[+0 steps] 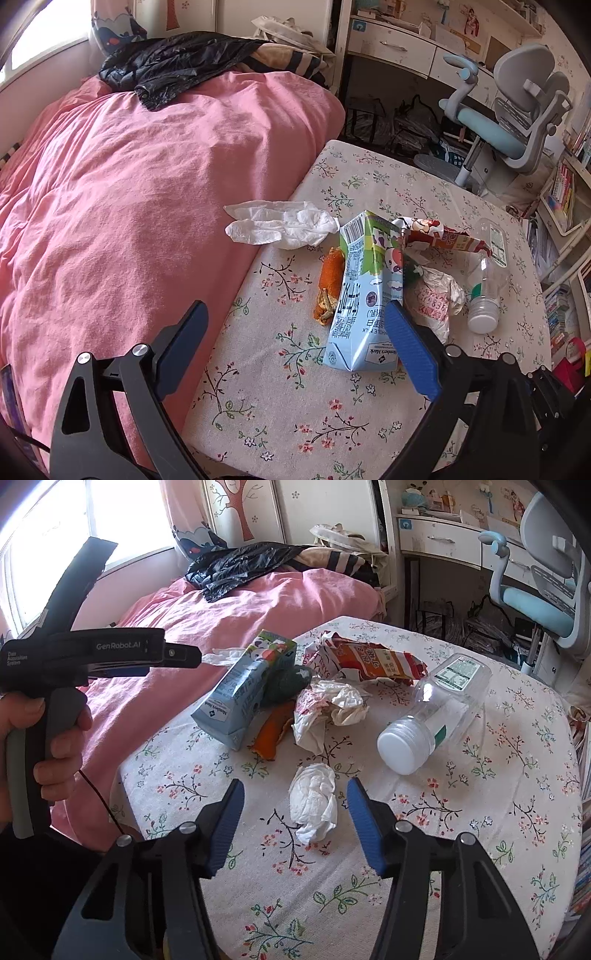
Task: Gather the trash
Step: 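Move the left tool toward the blue milk carton on the table, then grasp the blue milk carton with the left tool and drop it into the yellow bin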
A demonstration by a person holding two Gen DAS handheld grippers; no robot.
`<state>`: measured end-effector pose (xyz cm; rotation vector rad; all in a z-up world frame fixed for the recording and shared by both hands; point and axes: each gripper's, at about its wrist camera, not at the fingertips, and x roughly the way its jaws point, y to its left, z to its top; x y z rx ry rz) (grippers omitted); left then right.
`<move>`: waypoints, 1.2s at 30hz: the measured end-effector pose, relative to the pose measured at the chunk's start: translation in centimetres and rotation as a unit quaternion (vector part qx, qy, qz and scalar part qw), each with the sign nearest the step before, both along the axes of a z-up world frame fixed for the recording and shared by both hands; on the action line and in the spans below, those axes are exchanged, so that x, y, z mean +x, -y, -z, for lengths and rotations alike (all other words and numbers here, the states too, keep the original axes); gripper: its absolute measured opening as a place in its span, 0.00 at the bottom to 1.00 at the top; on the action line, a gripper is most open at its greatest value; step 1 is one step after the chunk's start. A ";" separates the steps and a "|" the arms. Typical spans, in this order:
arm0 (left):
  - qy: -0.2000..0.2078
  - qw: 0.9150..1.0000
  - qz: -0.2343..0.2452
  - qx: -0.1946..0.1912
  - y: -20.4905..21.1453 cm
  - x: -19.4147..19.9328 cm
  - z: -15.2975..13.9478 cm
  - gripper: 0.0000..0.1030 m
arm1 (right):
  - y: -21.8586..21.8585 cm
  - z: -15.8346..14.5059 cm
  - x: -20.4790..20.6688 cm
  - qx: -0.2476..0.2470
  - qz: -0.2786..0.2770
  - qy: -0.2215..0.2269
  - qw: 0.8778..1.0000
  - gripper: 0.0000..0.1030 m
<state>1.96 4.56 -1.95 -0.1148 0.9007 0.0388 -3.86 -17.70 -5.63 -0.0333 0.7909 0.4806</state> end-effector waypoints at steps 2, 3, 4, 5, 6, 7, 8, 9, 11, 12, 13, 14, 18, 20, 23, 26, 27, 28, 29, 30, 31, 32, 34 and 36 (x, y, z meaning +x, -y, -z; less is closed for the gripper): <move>-0.002 1.000 0.008 -0.003 0.3 0.2 0.2 0.90 | -0.2 0.2 0.1 -0.002 0.002 -0.006 1.000 0.54; -0.002 1.000 0.016 -0.003 0.5 0.3 0.3 0.90 | -0.2 0.3 0.2 -0.004 0.004 -0.008 1.000 0.54; -0.002 1.000 0.023 0.001 0.9 0.5 0.4 0.90 | -0.3 0.4 0.3 -0.005 0.006 -0.012 1.000 0.53; -0.002 1.000 0.030 0.003 1.3 0.6 0.4 0.90 | -0.4 0.5 0.5 -0.006 0.007 -0.016 1.000 0.53; -0.003 0.999 0.036 0.005 1.7 0.7 0.6 0.90 | -0.4 0.6 0.5 -0.006 0.008 -0.019 1.000 0.53; -0.004 0.999 0.041 0.010 2.1 0.9 0.7 0.90 | -0.5 0.7 0.5 -0.008 0.008 -0.020 1.000 0.51; -0.006 0.999 0.046 0.015 2.6 1.0 0.8 0.90 | -0.6 0.8 0.6 -0.010 0.008 -0.023 1.000 0.50; -0.006 0.999 0.049 0.023 3.0 1.3 1.0 0.90 | -0.5 0.9 0.6 -0.010 0.007 -0.025 1.000 0.49; -0.005 0.998 0.054 0.036 3.7 1.8 1.2 0.89 | -0.6 1.1 0.6 -0.012 0.009 -0.030 0.999 0.47; -0.004 0.997 0.056 0.044 4.0 2.0 1.3 0.89 | -0.6 1.2 0.6 -0.013 0.010 -0.032 0.999 0.45; -0.005 0.997 0.059 0.051 4.3 2.3 1.5 0.86 | -0.5 1.4 0.7 -0.015 0.011 -0.035 0.999 0.44; -0.008 0.997 0.062 0.054 4.6 2.6 1.6 0.82 | -0.5 1.6 0.7 -0.015 0.013 -0.038 0.999 0.43; -0.020 0.995 0.080 0.053 5.4 3.5 2.5 0.66 | -0.5 2.2 1.0 -0.019 0.015 -0.049 0.999 0.35; -0.029 0.994 0.095 0.033 5.4 3.8 3.1 0.35 | -0.7 2.6 1.2 -0.022 0.014 -0.058 0.998 0.19; -0.033 0.994 0.101 -0.006 4.6 3.8 3.2 0.26 | -0.7 2.8 1.1 -0.020 0.011 -0.064 0.998 0.13; -0.018 0.994 0.101 -0.038 3.9 3.2 2.3 0.26 | -0.5 2.2 0.7 0.001 0.004 -0.063 0.998 0.12; -0.012 0.994 0.100 -0.046 3.6 2.9 2.0 0.26 | -0.4 2.0 0.6 0.009 0.002 -0.062 0.998 0.12; -0.007 0.994 0.100 -0.052 3.4 2.6 1.6 0.26 | -0.2 1.8 0.3 0.016 0.001 -0.060 0.998 0.12; -0.003 0.993 0.098 -0.060 3.0 2.2 1.2 0.26 | 0.0 1.6 0.1 0.025 0.001 -0.059 0.998 0.12; 0.001 0.993 0.097 -0.070 2.6 1.7 1.0 0.26 | 0.4 1.5 0.0 0.037 0.003 -0.060 0.998 0.12; 0.003 0.992 0.094 -0.078 2.2 1.4 0.6 0.26 | 1.0 1.3 -0.2 0.055 0.005 -0.062 0.997 0.12; 0.005 0.992 0.092 -0.085 1.8 1.0 0.4 0.26 | 1.5 1.1 -0.3 0.067 0.008 -0.062 0.996 0.12; 0.014 0.992 0.087 -0.091 1.3 0.1 -0.1 0.26 | 2.5 0.7 -0.8 0.094 0.011 -0.064 0.993 0.12; 0.022 0.993 0.082 -0.086 1.1 -0.7 -0.6 0.26 | 3.1 0.0 -1.2 0.118 0.005 -0.063 0.991 0.12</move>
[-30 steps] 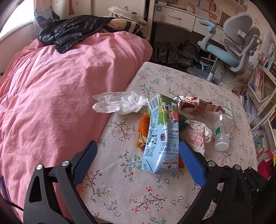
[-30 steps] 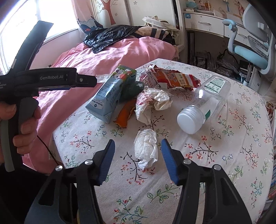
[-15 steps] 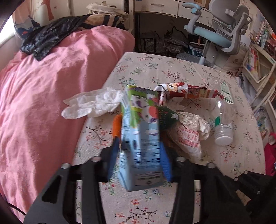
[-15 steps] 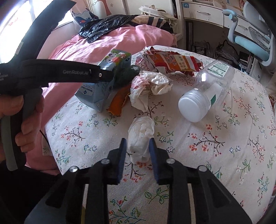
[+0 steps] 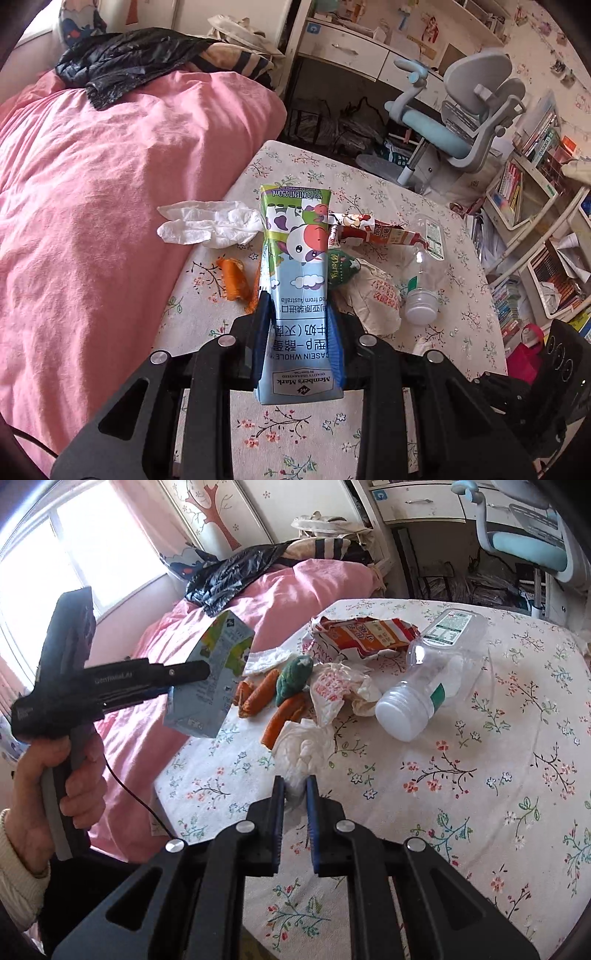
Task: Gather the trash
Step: 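Grasp the blue milk carton with the left tool and drop it into the yellow bin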
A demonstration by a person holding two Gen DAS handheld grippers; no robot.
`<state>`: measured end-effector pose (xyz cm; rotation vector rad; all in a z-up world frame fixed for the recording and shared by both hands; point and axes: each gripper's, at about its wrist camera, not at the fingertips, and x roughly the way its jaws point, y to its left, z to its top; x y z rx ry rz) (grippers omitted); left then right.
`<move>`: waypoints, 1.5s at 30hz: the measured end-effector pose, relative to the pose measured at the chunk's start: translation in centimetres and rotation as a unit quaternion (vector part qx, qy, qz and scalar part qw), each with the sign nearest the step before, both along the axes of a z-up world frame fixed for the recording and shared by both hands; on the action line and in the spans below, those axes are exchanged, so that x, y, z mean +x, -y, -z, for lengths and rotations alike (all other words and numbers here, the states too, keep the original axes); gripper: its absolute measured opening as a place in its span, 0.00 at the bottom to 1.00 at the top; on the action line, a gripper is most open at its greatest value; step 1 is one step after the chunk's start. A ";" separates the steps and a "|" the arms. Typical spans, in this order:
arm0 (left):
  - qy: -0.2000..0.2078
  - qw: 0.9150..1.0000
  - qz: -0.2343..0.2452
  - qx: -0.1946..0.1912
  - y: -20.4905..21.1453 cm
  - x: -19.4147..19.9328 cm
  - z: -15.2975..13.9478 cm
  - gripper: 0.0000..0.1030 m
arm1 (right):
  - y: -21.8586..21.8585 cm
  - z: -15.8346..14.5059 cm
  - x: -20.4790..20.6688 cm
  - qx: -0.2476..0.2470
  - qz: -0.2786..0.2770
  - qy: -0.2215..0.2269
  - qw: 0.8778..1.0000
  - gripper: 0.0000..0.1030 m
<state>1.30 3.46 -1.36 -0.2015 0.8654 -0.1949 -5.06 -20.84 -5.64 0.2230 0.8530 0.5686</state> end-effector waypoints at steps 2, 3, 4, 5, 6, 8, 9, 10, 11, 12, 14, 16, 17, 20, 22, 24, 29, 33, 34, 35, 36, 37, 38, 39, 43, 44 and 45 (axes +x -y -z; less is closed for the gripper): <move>0.005 1.000 -0.001 0.002 0.0 -0.9 -0.3 0.26 | 0.1 -0.9 -0.7 0.011 -0.014 0.009 1.000 0.12; 0.006 1.000 -0.001 0.000 -0.1 -1.4 -0.4 0.26 | 0.1 -1.3 -1.2 0.013 -0.023 0.015 1.000 0.12; 0.008 1.000 -0.002 -0.001 -0.1 -2.0 -0.5 0.26 | 0.0 -1.8 -1.5 0.016 -0.030 0.018 0.999 0.12; 0.010 1.000 -0.003 -0.002 -0.2 -2.6 -0.6 0.26 | 0.1 -2.1 -1.8 0.023 -0.036 0.019 0.999 0.12; 0.012 1.000 -0.004 -0.004 -0.4 -3.2 -0.8 0.26 | 0.4 -2.4 -2.1 0.033 -0.042 0.019 0.998 0.12; 0.014 1.000 -0.004 -0.010 -0.6 -4.5 -1.0 0.26 | 0.3 -2.8 -3.3 0.047 -0.059 0.017 0.997 0.12; 0.012 1.000 -0.003 -0.013 -0.7 -5.1 -1.0 0.26 | 0.1 -3.0 -3.8 0.049 -0.067 0.014 0.996 0.12; 0.009 1.000 0.001 -0.018 -0.7 -5.7 -1.0 0.26 | -0.2 -3.1 -4.5 0.048 -0.081 0.011 0.996 0.12; 0.007 1.000 0.006 -0.022 -0.7 -6.5 -1.0 0.26 | -0.4 -3.3 -5.0 0.046 -0.093 0.007 0.995 0.12; 0.003 1.000 0.012 -0.024 -0.7 -7.1 -1.0 0.26 | -0.7 -3.3 -5.6 0.044 -0.104 0.004 0.994 0.12; -0.011 0.999 0.032 -0.027 -0.4 -8.7 -0.9 0.26 | -1.4 -3.0 -7.0 0.035 -0.132 -0.010 0.991 0.12; -0.026 0.998 0.050 -0.027 -0.2 -10.4 -0.8 0.26 | -2.0 -2.5 -8.5 0.027 -0.159 -0.030 0.986 0.13; -0.037 0.997 0.058 -0.024 -0.2 -11.3 -0.5 0.26 | -2.2 -2.1 -9.2 0.021 -0.171 -0.038 0.984 0.13; -0.074 0.994 0.076 -0.038 -0.3 -13.8 0.3 0.26 | -2.7 -1.1 -10.7 0.010 -0.200 -0.064 0.978 0.15; -0.093 0.990 0.090 -0.047 0.1 -15.1 0.5 0.26 | -2.8 -0.5 -11.4 0.008 -0.206 -0.076 0.976 0.16; -0.110 0.988 0.098 -0.053 0.3 -16.1 0.7 0.26 | -2.6 -0.3 -11.6 0.010 -0.200 -0.081 0.976 0.19; -0.149 0.981 0.101 -0.075 0.4 -18.6 1.6 0.26 | -1.6 0.3 -11.3 0.048 -0.174 -0.096 0.979 0.31; -0.195 0.971 0.110 -0.083 0.8 -20.4 3.3 0.26 | -2.0 0.3 -11.8 0.033 -0.175 -0.096 0.979 0.39; -0.213 0.967 0.117 -0.081 1.0 -20.7 4.0 0.27 | -1.8 0.0 -11.6 0.034 -0.167 -0.088 0.981 0.39; -0.228 0.963 0.123 -0.077 1.3 -21.0 4.6 0.27 | -1.6 -0.3 -11.3 0.034 -0.154 -0.079 0.984 0.41; -0.240 0.960 0.125 -0.073 1.6 -21.2 5.1 0.27 | -1.3 -0.6 -11.0 0.034 -0.139 -0.071 0.987 0.42; -0.251 0.957 0.126 -0.068 1.7 -21.1 5.6 0.28 | -0.7 -0.9 -10.7 0.040 -0.121 -0.062 0.990 0.42; -0.260 0.955 0.123 -0.066 1.8 -20.9 6.0 0.30 | -0.1 -1.1 -10.5 0.047 -0.103 -0.054 0.992 0.44; -0.262 0.956 0.118 -0.066 1.8 -20.7 6.1 0.32 | 0.4 -1.1 -10.3 0.051 -0.089 -0.048 0.994 0.45; -0.219 0.969 0.100 -0.060 1.5 -19.6 4.6 0.44 | 2.0 -1.8 -9.7 0.064 -0.043 -0.023 0.997 0.47; -0.198 0.974 0.097 -0.054 1.6 -19.2 4.0 0.49 | 2.1 -1.8 -9.8 0.065 -0.037 -0.018 0.997 0.47; -0.169 0.981 0.089 -0.040 1.6 -18.8 3.3 0.51 | 2.2 -1.9 -9.6 0.065 -0.030 -0.012 0.997 0.47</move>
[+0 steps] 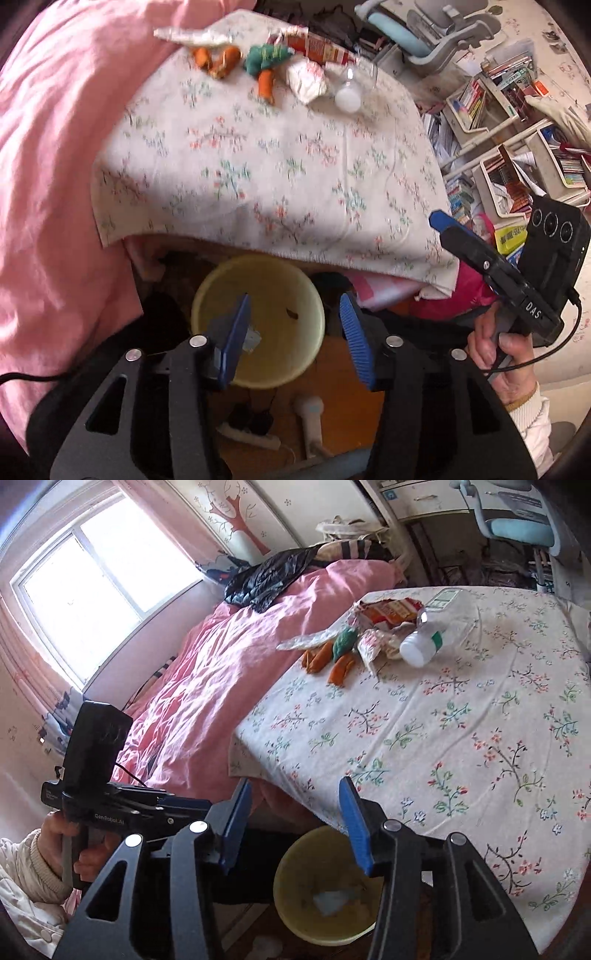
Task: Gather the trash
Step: 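Grasp the blue milk carton with the left tool and drop it into the yellow bin, then reach the left tool to the white glove and close on it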
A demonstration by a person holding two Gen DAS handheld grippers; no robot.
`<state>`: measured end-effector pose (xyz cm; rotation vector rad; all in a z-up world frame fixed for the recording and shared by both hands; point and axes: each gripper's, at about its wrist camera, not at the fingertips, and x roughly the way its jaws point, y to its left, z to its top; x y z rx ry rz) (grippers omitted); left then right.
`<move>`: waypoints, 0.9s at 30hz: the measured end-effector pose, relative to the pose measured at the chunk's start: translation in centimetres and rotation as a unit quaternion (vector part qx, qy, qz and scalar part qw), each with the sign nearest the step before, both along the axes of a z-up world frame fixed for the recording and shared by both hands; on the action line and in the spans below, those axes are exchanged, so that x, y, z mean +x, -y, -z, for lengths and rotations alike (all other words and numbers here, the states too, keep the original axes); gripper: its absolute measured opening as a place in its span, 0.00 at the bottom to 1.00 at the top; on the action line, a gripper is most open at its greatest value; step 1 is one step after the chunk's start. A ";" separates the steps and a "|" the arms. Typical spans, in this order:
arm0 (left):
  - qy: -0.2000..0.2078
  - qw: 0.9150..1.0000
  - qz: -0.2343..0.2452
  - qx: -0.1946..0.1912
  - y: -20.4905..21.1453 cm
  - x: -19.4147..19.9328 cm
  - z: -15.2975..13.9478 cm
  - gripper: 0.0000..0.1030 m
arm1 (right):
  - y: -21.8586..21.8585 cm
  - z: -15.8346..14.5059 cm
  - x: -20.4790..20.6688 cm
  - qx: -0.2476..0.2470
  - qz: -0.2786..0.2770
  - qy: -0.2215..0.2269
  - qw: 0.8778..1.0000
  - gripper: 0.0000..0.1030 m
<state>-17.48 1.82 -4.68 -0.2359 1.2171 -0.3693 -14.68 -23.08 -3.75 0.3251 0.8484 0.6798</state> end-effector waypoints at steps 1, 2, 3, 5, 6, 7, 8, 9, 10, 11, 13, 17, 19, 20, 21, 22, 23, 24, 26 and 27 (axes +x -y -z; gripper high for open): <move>0.026 1.000 -0.007 0.013 -0.1 0.5 -0.9 0.57 | 0.1 -0.2 0.2 0.001 0.008 0.008 1.000 0.48; 0.055 0.998 -0.016 0.026 -0.1 1.0 -1.6 0.63 | 0.3 -0.4 0.4 0.003 0.015 0.014 1.000 0.48; 0.085 0.995 -0.029 0.039 -0.1 1.7 -2.3 0.66 | 0.5 -0.6 0.6 0.004 0.023 0.021 1.000 0.49; 0.123 0.989 -0.056 0.055 -0.5 3.6 -3.4 0.71 | 0.8 -1.1 0.8 0.004 0.040 0.037 0.999 0.53; 0.134 0.987 -0.069 0.059 -0.7 4.6 -3.8 0.71 | 1.1 -1.3 0.9 0.004 0.046 0.044 0.998 0.53; 0.143 0.984 -0.083 0.061 -0.9 5.7 -4.2 0.71 | 1.3 -1.6 1.0 0.004 0.051 0.052 0.997 0.53; 0.153 0.981 -0.095 0.065 -1.0 6.7 -4.6 0.71 | 1.5 -1.9 1.2 0.004 0.057 0.060 0.997 0.54; 0.162 0.979 -0.107 0.065 -1.2 7.8 -4.8 0.71 | 1.7 -2.1 1.3 0.003 0.061 0.067 0.996 0.55; 0.170 0.976 -0.119 0.065 -1.5 8.8 -5.1 0.71 | 1.8 -2.2 1.6 -0.002 0.067 0.074 0.995 0.56; 0.179 0.973 -0.131 0.064 -1.6 9.6 -5.3 0.71 | 1.9 -2.4 2.0 -0.009 0.074 0.081 0.994 0.57; 0.192 0.968 -0.145 0.068 -1.9 11.2 -5.5 0.71 | 2.1 -2.5 2.8 -0.024 0.090 0.089 0.992 0.57; 0.194 0.964 -0.160 0.084 -2.2 13.9 -4.4 0.71 | 2.2 -2.6 4.8 -0.043 0.110 0.095 0.988 0.59; 0.189 0.964 -0.165 0.088 -2.3 14.7 -3.6 0.71 | 2.1 -2.9 5.8 -0.053 0.115 0.105 0.986 0.61; 0.189 0.964 -0.165 0.091 -2.4 15.2 -3.4 0.71 | 2.0 -3.0 6.4 -0.057 0.117 0.109 0.985 0.62; 0.189 0.964 -0.164 0.092 -2.4 15.7 -3.3 0.71 | 1.9 -3.0 6.9 -0.059 0.118 0.110 0.985 0.63; 0.192 0.963 -0.164 0.094 -2.5 16.2 -3.1 0.71 | 1.9 -2.9 7.6 -0.062 0.120 0.110 0.985 0.63; 0.195 0.962 -0.165 0.097 -2.5 16.6 -3.0 0.71 | 1.9 -2.7 8.2 -0.065 0.123 0.110 0.984 0.63; 0.194 0.961 -0.168 0.101 -2.6 17.2 -2.9 0.71 | 1.9 -2.6 8.7 -0.067 0.125 0.109 0.984 0.63; 0.193 0.961 -0.171 0.103 -2.8 18.5 -2.5 0.71 | 1.9 -2.3 10.0 -0.073 0.133 0.104 0.983 0.63; 0.195 0.960 -0.172 0.108 -2.9 19.0 -2.4 0.71 | 1.8 -2.2 10.4 -0.074 0.135 0.102 0.983 0.63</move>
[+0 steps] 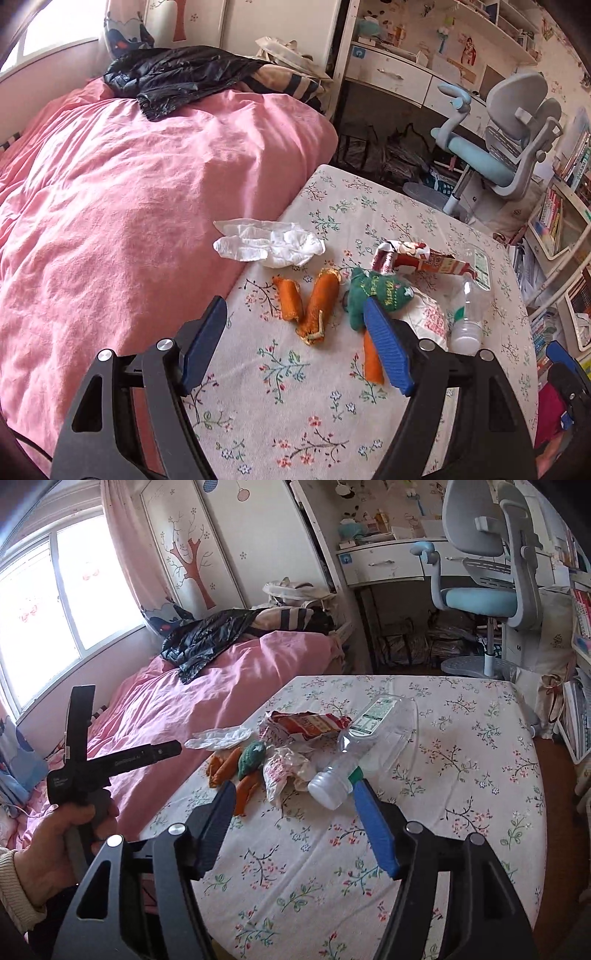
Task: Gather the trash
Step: 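Reach the left tool to the white glove and close on it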
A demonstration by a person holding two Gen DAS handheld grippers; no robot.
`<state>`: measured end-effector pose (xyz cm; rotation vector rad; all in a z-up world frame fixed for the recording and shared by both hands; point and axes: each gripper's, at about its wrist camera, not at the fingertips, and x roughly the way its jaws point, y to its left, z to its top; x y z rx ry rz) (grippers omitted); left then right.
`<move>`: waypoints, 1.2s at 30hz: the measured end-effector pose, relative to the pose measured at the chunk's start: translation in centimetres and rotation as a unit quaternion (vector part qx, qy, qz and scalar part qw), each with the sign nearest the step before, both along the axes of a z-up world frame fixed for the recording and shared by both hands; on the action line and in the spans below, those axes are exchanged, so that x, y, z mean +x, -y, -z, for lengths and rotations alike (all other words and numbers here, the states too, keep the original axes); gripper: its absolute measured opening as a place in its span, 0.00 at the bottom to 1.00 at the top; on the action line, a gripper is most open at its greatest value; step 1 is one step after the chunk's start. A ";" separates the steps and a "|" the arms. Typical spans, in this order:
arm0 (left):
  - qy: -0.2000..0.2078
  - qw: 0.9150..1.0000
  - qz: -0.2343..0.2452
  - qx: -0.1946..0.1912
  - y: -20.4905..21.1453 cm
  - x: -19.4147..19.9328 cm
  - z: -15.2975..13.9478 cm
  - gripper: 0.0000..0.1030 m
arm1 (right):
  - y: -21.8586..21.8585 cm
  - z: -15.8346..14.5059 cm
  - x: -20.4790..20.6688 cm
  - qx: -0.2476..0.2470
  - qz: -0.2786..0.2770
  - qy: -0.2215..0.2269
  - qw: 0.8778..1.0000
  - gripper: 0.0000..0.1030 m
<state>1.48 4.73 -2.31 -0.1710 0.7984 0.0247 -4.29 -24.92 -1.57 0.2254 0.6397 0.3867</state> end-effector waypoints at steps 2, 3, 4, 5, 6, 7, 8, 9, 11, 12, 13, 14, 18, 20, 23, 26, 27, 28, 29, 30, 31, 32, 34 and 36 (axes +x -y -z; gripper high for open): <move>-0.002 1.000 0.000 0.011 -0.1 0.9 0.2 0.71 | -0.1 0.4 0.9 -0.002 0.006 -0.004 1.000 0.63; -0.005 1.000 0.000 0.011 -0.3 1.2 0.4 0.71 | -0.2 0.6 1.1 -0.001 0.008 -0.007 1.000 0.63; -0.009 1.000 -0.004 0.006 -0.5 1.3 0.6 0.71 | -0.3 0.8 1.3 0.002 0.007 -0.012 1.000 0.63; -0.012 1.000 -0.008 0.000 -0.8 1.4 0.8 0.71 | -0.5 0.9 1.3 0.004 0.004 -0.017 1.000 0.63; -0.015 1.000 -0.009 -0.006 -0.9 1.5 0.9 0.71 | -0.8 0.9 1.3 0.003 0.000 -0.018 1.000 0.63; -0.017 1.000 -0.008 -0.006 -0.8 1.6 1.0 0.71 | -1.2 0.8 1.3 -0.001 -0.004 -0.017 1.000 0.63; -0.019 1.000 -0.006 -0.003 -0.7 1.6 1.1 0.71 | -1.4 0.8 1.3 -0.004 -0.008 -0.015 1.000 0.63; -0.020 1.000 -0.002 -0.002 -0.5 1.7 1.2 0.71 | -1.6 0.7 1.2 -0.004 -0.011 -0.015 1.000 0.63; -0.022 1.000 0.003 -0.002 -0.2 1.5 1.2 0.71 | -1.8 0.8 1.2 -0.004 -0.013 -0.019 1.000 0.63; -0.022 1.000 0.004 -0.002 -0.2 1.5 1.3 0.71 | -1.9 0.9 1.2 -0.006 -0.012 -0.021 1.000 0.63; -0.022 1.000 0.005 -0.003 -0.2 1.5 1.2 0.71 | -1.9 1.0 1.1 -0.007 -0.012 -0.022 1.000 0.63; -0.021 1.000 0.004 -0.005 -0.3 1.4 1.2 0.71 | -1.8 1.0 1.1 -0.008 -0.012 -0.022 1.000 0.63; -0.024 1.000 0.002 -0.006 -0.4 1.4 1.3 0.71 | -1.8 1.1 0.8 -0.013 -0.012 -0.024 1.000 0.63; -0.028 1.000 0.002 -0.006 -0.5 1.5 1.5 0.71 | -1.9 1.1 0.9 -0.014 -0.014 -0.025 0.999 0.63; -0.032 0.999 0.003 -0.006 -0.5 1.6 1.7 0.71 | -2.2 1.1 0.9 -0.017 -0.018 -0.027 0.999 0.63; -0.035 0.999 0.006 -0.008 -0.3 1.7 1.9 0.71 | -2.5 1.0 1.0 -0.022 -0.023 -0.024 0.999 0.63; -0.035 0.999 0.007 -0.009 -0.2 1.8 2.0 0.71 | -2.6 1.0 1.0 -0.023 -0.025 -0.024 0.999 0.63; -0.038 0.999 0.009 -0.009 -0.1 1.9 2.2 0.71 | -2.8 1.0 1.1 -0.025 -0.028 -0.024 0.999 0.63; -0.041 0.999 0.009 -0.009 -0.1 2.1 2.3 0.71 | -3.0 1.0 1.1 -0.026 -0.030 -0.026 0.999 0.63; -0.045 0.999 0.007 -0.010 -0.1 2.2 2.5 0.71 | -3.1 1.1 1.2 -0.026 -0.032 -0.027 0.999 0.63; -0.048 0.999 0.006 -0.011 -0.2 2.5 2.7 0.71 | -3.3 1.2 1.3 -0.027 -0.035 -0.028 0.999 0.63; -0.050 0.999 0.001 -0.011 -0.5 2.7 2.8 0.71 | -3.5 1.3 1.4 -0.029 -0.037 -0.029 0.998 0.63; -0.051 0.998 -0.014 -0.016 -1.4 3.3 3.0 0.71 | -3.7 1.4 1.8 -0.033 -0.041 -0.031 0.998 0.63; -0.051 0.998 -0.029 -0.024 -2.4 3.8 3.2 0.71 | -3.8 1.7 2.2 -0.038 -0.038 -0.038 0.998 0.63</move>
